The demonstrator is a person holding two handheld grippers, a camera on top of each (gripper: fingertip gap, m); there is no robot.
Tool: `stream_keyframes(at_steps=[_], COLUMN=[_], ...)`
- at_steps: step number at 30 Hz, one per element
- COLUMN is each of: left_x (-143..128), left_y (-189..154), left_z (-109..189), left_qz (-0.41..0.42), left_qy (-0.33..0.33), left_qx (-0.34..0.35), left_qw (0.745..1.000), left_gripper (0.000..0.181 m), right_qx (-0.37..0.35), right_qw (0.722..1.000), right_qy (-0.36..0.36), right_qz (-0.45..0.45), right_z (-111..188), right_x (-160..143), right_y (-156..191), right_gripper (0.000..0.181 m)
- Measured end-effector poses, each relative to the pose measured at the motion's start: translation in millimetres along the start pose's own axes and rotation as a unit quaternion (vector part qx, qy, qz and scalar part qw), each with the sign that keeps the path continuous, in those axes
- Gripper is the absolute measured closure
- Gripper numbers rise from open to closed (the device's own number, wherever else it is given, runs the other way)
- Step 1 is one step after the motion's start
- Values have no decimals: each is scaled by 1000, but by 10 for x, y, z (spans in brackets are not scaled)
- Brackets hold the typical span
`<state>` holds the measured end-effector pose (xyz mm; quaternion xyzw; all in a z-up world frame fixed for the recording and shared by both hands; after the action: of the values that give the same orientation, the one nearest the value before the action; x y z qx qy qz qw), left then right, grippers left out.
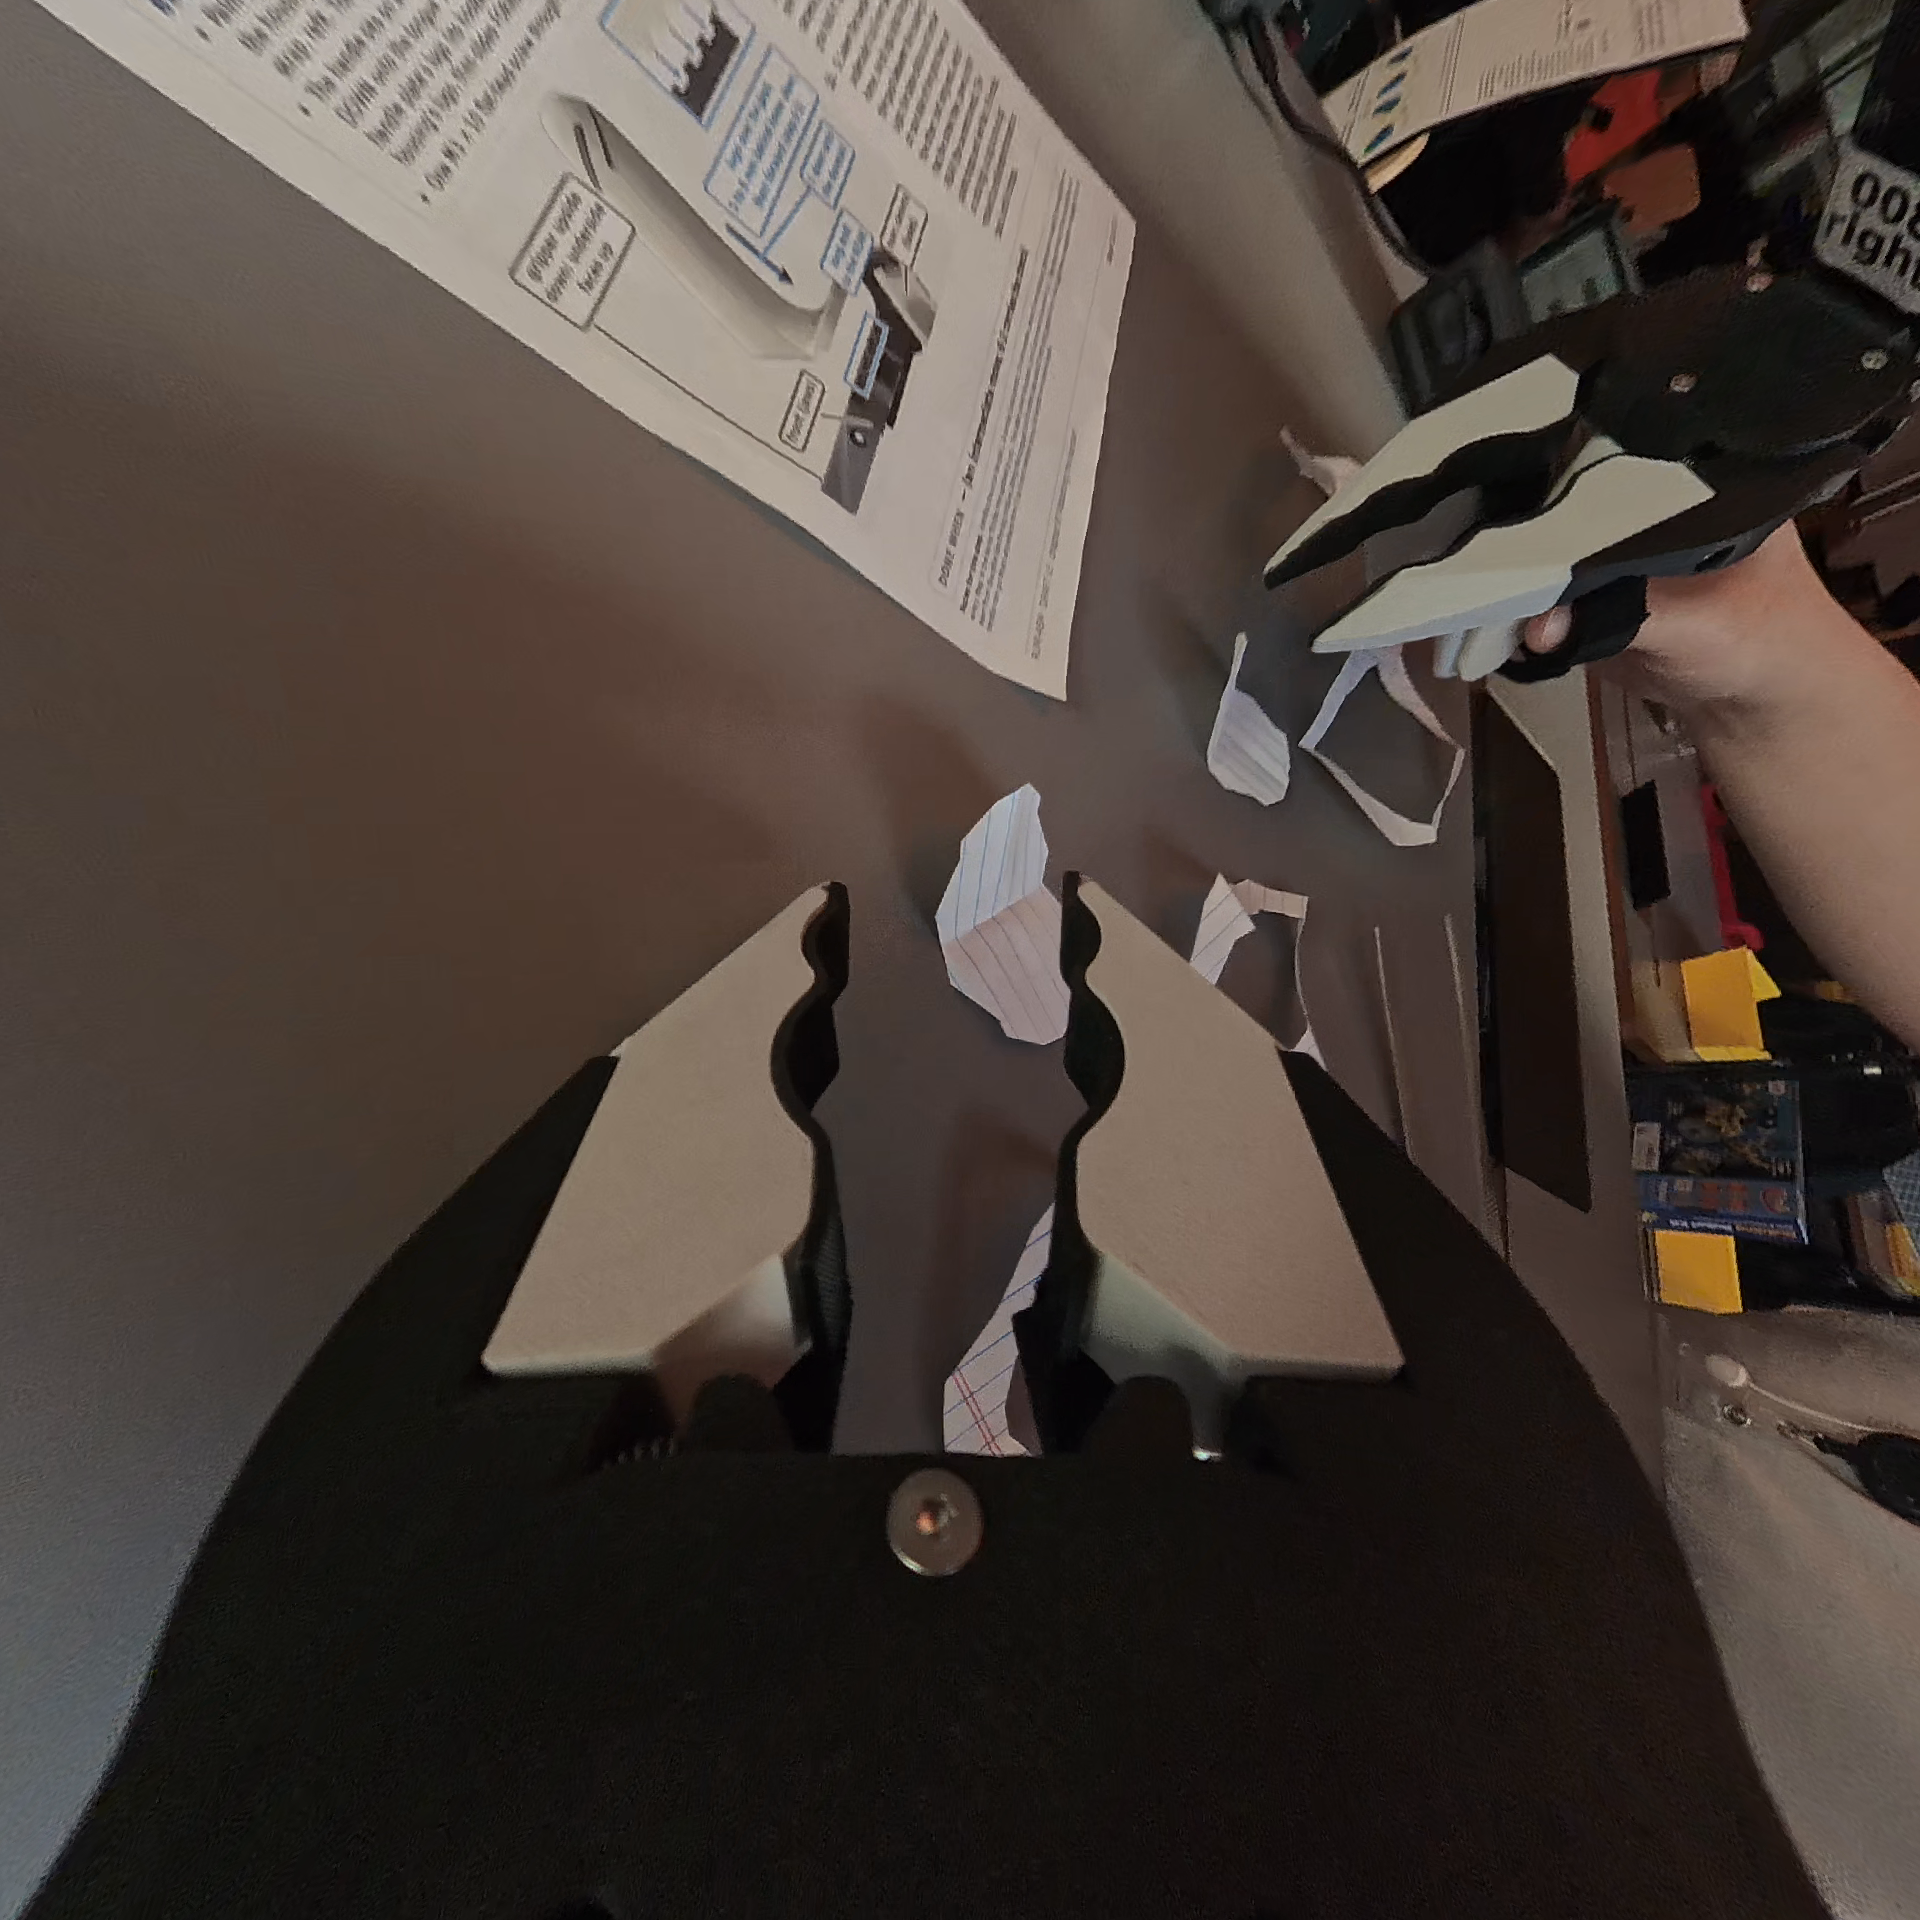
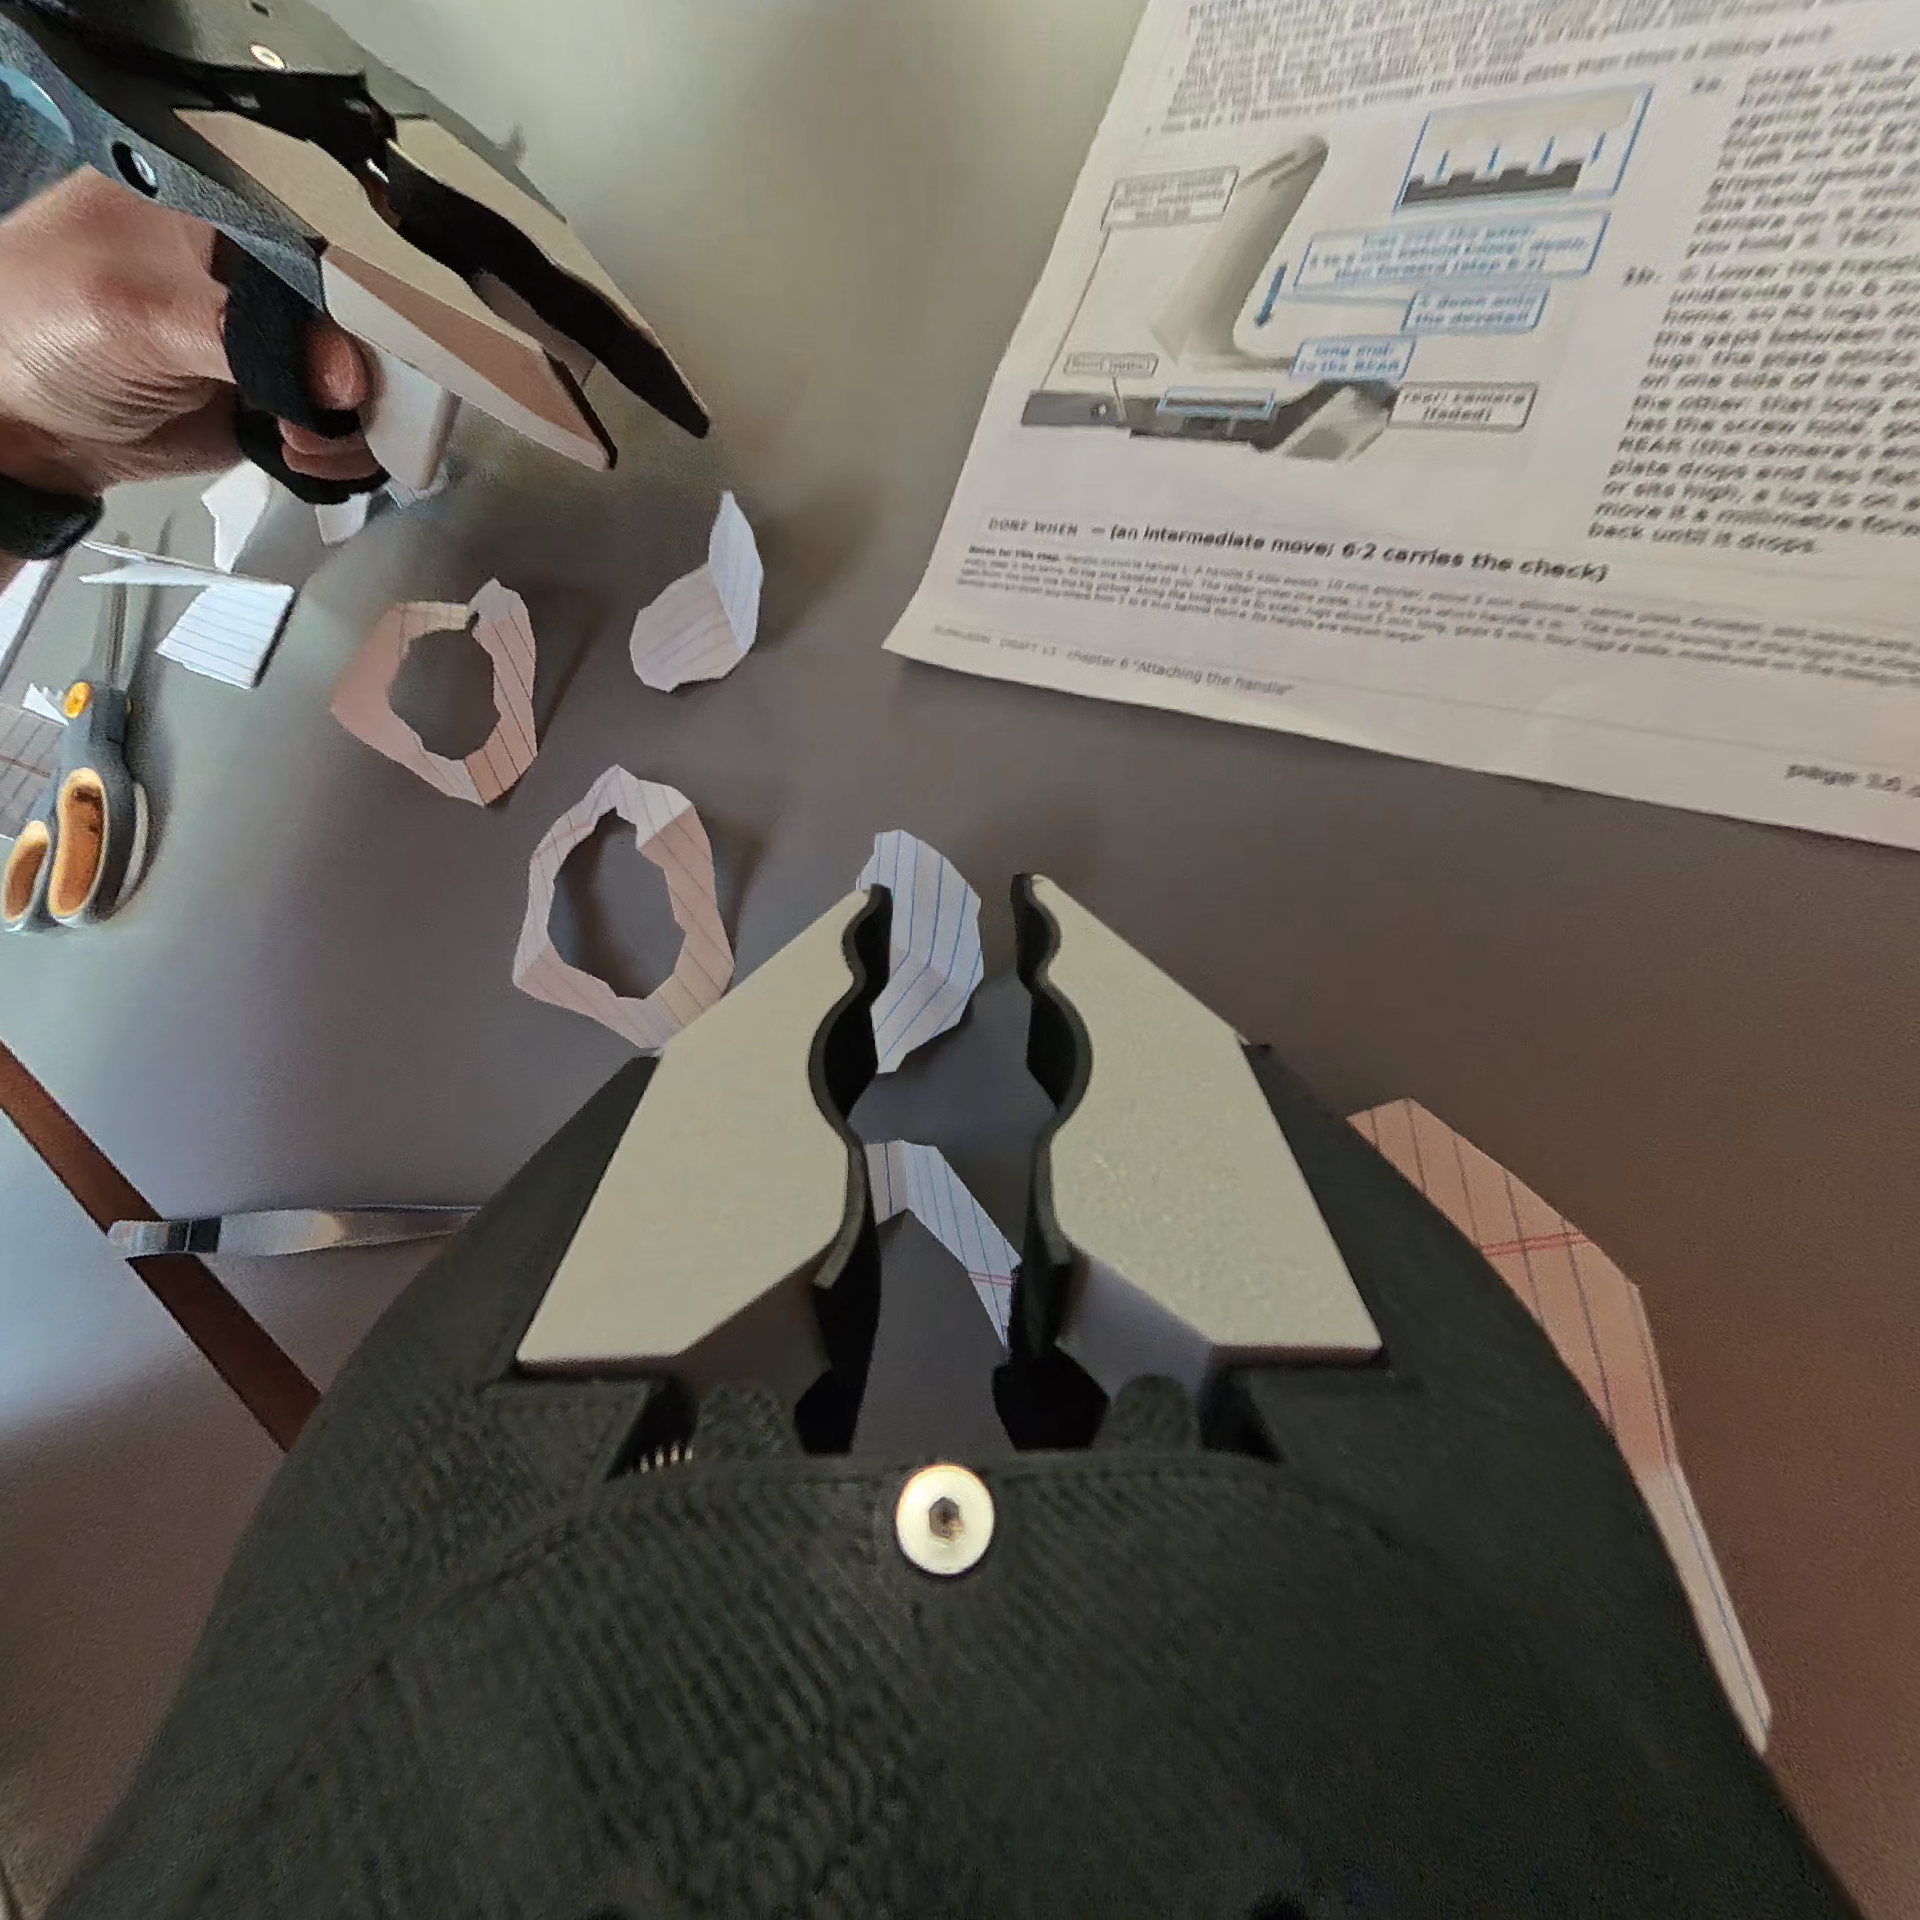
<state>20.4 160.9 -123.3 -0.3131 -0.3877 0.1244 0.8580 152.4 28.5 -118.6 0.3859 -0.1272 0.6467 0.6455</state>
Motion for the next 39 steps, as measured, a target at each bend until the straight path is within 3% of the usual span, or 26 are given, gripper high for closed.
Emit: stream_keyframes(at_steps=[4, 8, 10, 12, 16, 19, 21, 23, 25, 28, 32, 35, 39], left_x=[172, 223, 81, -212, -1117, -1776, -2101, -2308, -2416, -2546, -2641, -2782, -3023], left_y=[-160, -705, -1130, -1580, -2334, -2739, -2931, -3136, -3305, -3459, -3736, -3759, -3661], left_z=[330, 771, 993, 1180, 1363, 1297, 1172, 1018, 912, 870, 1025, 1081, 1279], left_qz=[-13, -78, -125, -162, -195, -200, -181, -149, -131, -121, -156, -132, -102], left_qy=[-85, -158, -180, -198, -220, -261, -292, -327, -355, -326, -372, -395, -368], left_qx=[-6, -7, 4, 20, 75, 130, 157, 141, 115, 123, 153, 158, 188], left_qw=[996, 984, 976, 967, 953, 935, 926, 922, 918, 929, 902, 895, 905], left_gripper=[142, 143, 143, 143, 144, 150, 150, 148, 148, 144, 140, 133, 122], right_qx=[12, 34, 12, -49, -117, -144, -134, -128, -133, -128, -152, -146, -98], right_qw=[990, 957, 945, 941, 923, 927, 920, 913, 906, 905, 901, 898, 902], right_qy=[-134, -283, -316, -312, -333, -321, -350, -368, -375, -375, -357, -372, -378], right_qz=[33, 50, 86, 125, 155, 131, 114, 118, 142, 157, 196, 184, 182], right_z=[439, 1263, 1654, 1947, 2448, 2662, 2820, 2928, 2995, 3094, 3221, 3304, 3190], right_x=[358, 430, 111, -410, -1497, -2110, -2277, -2358, -2400, -2432, -2500, -2404, -2276], right_y=[157, 490, 641, 685, 908, 969, 1040, 1103, 1164, 1320, 1459, 1586, 1933], right_gripper=[155, 149, 142, 139, 136, 123, 124, 123, 119, 111, 98, 83, 81])
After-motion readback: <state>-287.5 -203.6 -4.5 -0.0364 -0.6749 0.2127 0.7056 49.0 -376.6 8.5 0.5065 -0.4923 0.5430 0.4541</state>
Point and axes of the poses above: each gripper's, where its closed fingertips meet, z back along the fingers, x out of its top, y = z × x across the jaws, the point moved 2 cm from there along z, back along the fingers, and after that the axes turned 4 degrees about -x, right-handed, at the moved point
